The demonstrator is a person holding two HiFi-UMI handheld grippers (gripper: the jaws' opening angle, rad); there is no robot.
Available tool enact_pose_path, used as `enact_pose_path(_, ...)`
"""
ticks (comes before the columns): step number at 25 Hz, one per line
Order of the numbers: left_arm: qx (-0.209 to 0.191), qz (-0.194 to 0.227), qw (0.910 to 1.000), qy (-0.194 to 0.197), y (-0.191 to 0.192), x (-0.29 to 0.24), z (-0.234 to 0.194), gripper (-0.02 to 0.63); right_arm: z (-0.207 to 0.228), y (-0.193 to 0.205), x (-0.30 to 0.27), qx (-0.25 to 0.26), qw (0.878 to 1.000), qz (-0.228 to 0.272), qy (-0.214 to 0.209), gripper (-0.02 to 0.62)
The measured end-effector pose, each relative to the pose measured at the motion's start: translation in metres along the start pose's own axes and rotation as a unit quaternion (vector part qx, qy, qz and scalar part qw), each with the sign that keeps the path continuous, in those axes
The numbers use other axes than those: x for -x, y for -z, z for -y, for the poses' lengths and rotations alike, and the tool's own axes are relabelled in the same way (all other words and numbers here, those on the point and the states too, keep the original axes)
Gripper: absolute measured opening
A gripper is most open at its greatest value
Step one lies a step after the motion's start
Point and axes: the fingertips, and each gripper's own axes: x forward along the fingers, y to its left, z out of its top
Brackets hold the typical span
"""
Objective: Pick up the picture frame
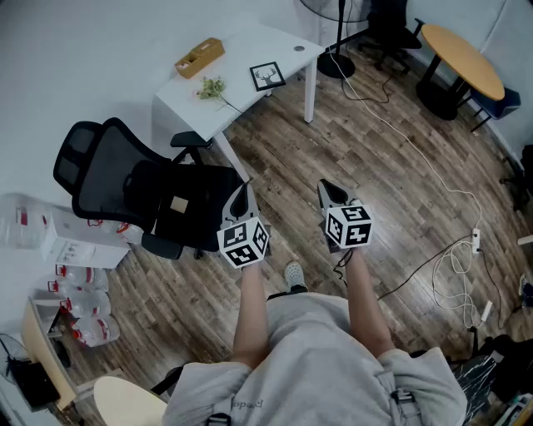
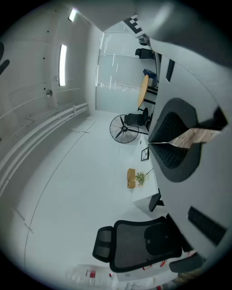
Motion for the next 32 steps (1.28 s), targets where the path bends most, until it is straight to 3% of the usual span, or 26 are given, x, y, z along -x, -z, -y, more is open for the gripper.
enact_pose_path(7, -0.007, 0.004, 1.0, 0.006, -0.008, -0.02, 0.001, 0.027, 0.007, -0.012, -0.013, -0.004, 1.0, 0.009, 0.001, 0.023)
enact_pose_path(13, -0.05, 0.006, 0.9987, 0.006, -0.013, -0.033, 0.002, 0.026, 0.01, -0.019, -0.026, -0.011, 1.0, 0.017, -0.009, 0.023)
enact_pose_path(18, -0.035, 0.003, 0.9993, 0.015, -0.013, -0.039, -0.007, 0.025, 0.004, -0.022, -0.034, -0.036, 0.998, 0.034, -0.028, 0.023)
enact_pose_path(24, -0.016, -0.001, 0.9998, 0.015, -0.012, -0.039, -0.03, 0.026, 0.0, -0.02, -0.049, -0.042, 0.998, 0.019, -0.041, 0.023)
enact_pose_path(32, -0.009, -0.001, 1.0, 0.002, -0.008, -0.06, -0.047, 0.026, 0.021, -0.018, -0.074, -0.026, 0.999, 0.005, -0.019, 0.023)
